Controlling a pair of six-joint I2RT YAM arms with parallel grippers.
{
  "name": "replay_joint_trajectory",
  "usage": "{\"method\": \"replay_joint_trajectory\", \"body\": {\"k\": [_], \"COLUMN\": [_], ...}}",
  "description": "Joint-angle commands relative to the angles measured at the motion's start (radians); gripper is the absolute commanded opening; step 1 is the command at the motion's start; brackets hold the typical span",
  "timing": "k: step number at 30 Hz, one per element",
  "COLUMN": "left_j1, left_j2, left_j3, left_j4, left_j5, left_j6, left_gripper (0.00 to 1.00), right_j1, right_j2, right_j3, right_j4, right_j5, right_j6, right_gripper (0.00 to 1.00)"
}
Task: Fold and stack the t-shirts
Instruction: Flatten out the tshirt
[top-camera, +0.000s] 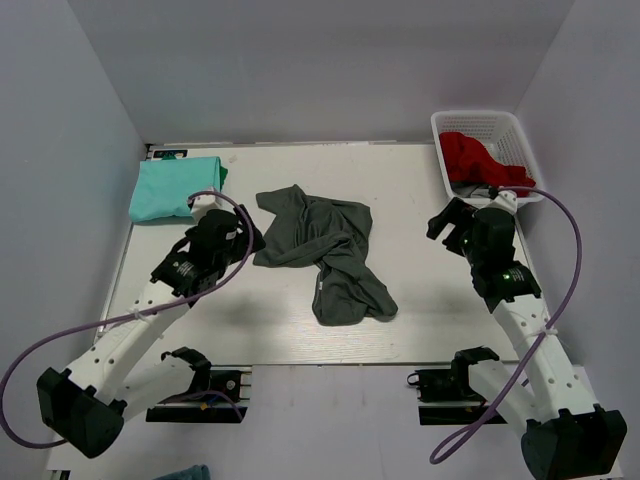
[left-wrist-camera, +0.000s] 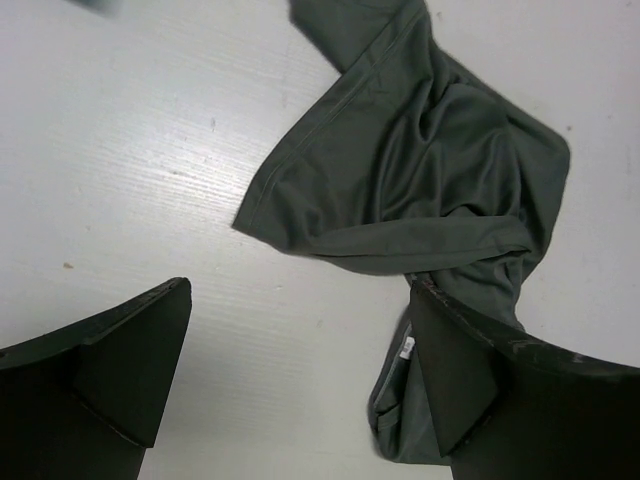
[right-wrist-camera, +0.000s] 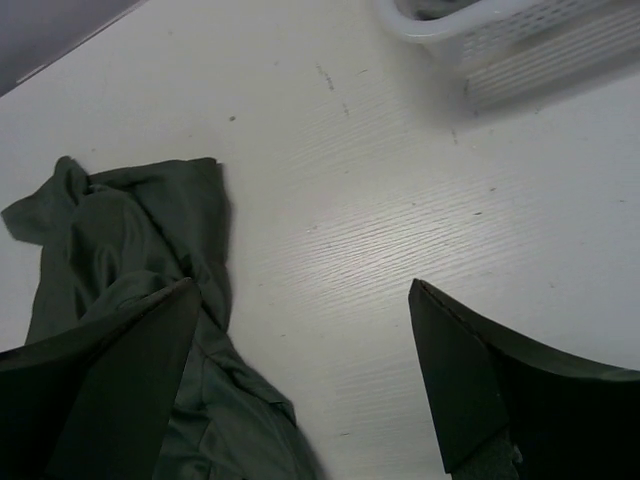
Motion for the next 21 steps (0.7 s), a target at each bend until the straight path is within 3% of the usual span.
{"method": "replay_joint_trajectory", "body": {"k": [1, 10, 17, 21], "left_j1": [0.002, 0.002, 0.012, 0.047], "left_j2": [0.040, 0.264, 0.414, 0.500], "left_j3": [-0.018, -0.133, -0.138, -0.108], "left_j4": [-0.035, 0.063, 0.152, 0.198], "left_j5": [0.016, 0.182, 0.130, 0.116], "left_j6": [-0.050, -0.040, -0.063, -0.063], "left_gripper": [1.00, 1.00, 1.00, 1.00], "right_j1": [0.001, 0.004, 0.023, 0.049], "right_j2": [-0.003, 0.082, 0.132, 0.101], "right_j3": [0.012, -0.015, -0.090, -0.092], "right_j4": [-0.043, -0.108, -0.120, -0.142], "right_j5": [0.191, -0.055, -0.162, -0.143], "right_j6": [0.002, 0.017, -0.033, -0.064], "right_gripper": [0.90, 0.90, 0.90, 0.90]}}
